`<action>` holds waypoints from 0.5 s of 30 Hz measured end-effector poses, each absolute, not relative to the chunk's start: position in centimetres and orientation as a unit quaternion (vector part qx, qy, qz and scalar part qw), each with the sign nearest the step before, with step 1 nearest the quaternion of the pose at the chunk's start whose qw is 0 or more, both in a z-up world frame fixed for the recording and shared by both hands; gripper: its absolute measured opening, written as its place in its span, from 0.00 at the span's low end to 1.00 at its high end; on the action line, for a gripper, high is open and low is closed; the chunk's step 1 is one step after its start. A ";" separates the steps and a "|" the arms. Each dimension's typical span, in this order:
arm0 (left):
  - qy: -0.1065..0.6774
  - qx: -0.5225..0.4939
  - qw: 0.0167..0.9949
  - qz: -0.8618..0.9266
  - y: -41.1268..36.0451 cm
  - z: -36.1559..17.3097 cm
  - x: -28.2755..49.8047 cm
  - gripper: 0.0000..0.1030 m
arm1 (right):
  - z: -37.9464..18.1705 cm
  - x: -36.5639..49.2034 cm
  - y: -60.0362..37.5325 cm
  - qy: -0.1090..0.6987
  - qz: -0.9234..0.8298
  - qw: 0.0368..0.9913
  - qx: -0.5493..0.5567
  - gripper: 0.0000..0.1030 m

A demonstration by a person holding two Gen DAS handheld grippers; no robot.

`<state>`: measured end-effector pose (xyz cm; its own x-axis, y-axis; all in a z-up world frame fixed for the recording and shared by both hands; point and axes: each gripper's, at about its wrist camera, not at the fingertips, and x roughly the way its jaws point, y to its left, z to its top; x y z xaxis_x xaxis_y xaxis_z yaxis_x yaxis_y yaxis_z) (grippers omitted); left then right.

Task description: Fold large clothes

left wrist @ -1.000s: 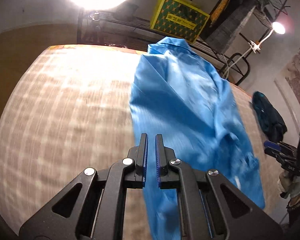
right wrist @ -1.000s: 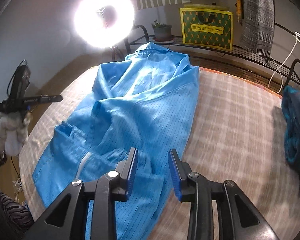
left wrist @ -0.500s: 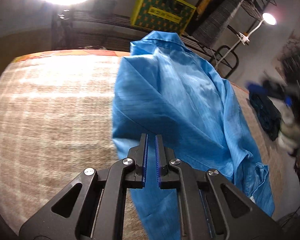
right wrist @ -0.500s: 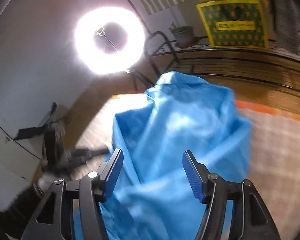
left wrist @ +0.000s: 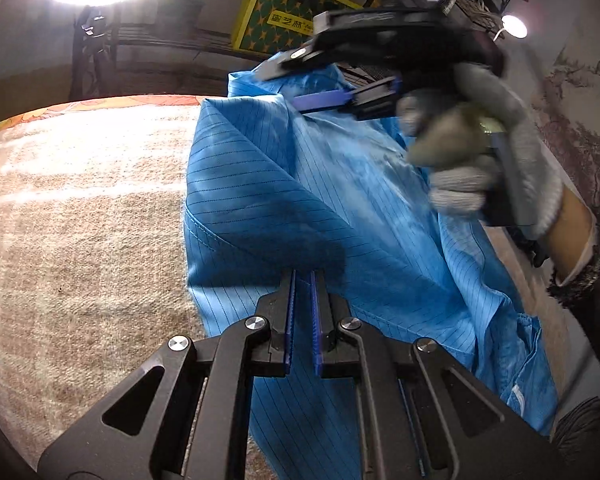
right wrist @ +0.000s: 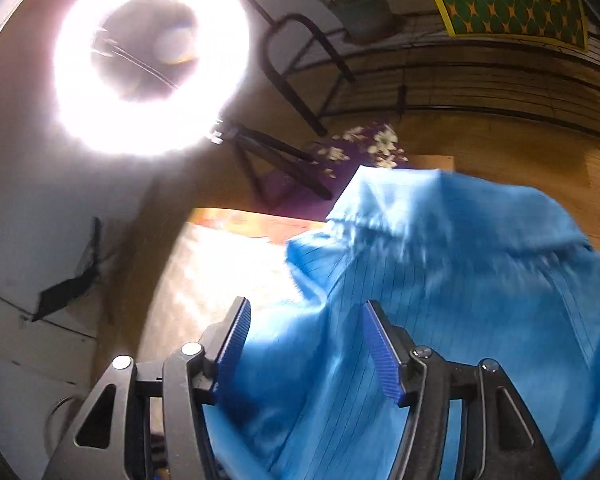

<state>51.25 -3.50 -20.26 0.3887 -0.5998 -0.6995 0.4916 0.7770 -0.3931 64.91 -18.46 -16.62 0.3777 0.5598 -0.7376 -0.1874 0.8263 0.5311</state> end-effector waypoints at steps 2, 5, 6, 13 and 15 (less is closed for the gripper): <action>0.442 -0.061 0.830 -0.333 -3.5 -20.3 51.1 0.05 | -17.5 65.7 -17.6 0.515 0.231 0.806 0.181 0.45; 0.441 -0.061 0.829 -0.337 -3.6 -20.5 51.1 0.05 | -17.9 66.2 -16.4 0.516 0.233 0.809 0.159 0.05; 0.444 -0.063 0.827 -0.338 -3.5 -20.6 51.2 0.05 | -17.9 66.2 -16.1 0.512 0.231 0.814 0.150 0.00; 0.451 -0.072 0.826 -0.332 -3.0 -20.9 51.8 0.05 | -17.0 67.4 -16.3 0.484 0.181 0.848 0.116 0.00; 0.448 -0.069 0.827 -0.333 -3.0 -20.6 51.7 0.05 | -16.5 67.1 -16.6 0.477 0.181 0.853 0.111 0.08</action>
